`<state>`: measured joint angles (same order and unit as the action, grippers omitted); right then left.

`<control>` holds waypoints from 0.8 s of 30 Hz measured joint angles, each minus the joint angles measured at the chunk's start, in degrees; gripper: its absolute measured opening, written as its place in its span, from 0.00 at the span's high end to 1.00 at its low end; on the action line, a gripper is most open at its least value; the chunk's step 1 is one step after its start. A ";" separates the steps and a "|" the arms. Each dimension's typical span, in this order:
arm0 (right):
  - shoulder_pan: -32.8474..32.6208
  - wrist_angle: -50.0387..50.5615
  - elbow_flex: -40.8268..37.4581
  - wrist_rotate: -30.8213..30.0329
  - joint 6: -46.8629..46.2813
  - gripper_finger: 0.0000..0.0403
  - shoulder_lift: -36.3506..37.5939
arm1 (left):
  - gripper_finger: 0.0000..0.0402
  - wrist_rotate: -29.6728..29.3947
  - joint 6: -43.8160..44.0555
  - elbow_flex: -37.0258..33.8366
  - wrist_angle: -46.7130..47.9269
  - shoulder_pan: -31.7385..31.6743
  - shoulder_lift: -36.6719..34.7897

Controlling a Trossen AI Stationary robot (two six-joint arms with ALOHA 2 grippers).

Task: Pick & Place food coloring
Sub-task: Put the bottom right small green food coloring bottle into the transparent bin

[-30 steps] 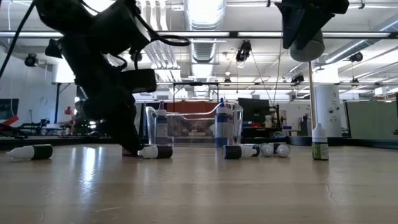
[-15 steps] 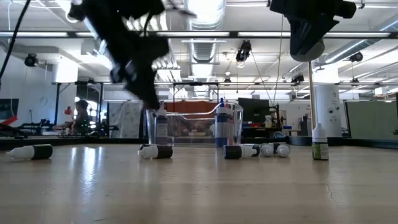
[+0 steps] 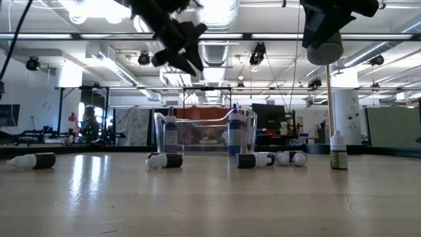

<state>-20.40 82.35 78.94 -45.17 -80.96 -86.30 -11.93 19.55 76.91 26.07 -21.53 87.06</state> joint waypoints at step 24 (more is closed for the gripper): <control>-1.35 -21.05 -2.57 18.38 25.05 0.72 -0.33 | 0.62 7.16 26.86 -29.63 26.23 29.24 -23.32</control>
<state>-21.75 61.30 76.37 -26.79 -55.91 -86.63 -4.77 46.41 47.28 52.30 7.71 63.74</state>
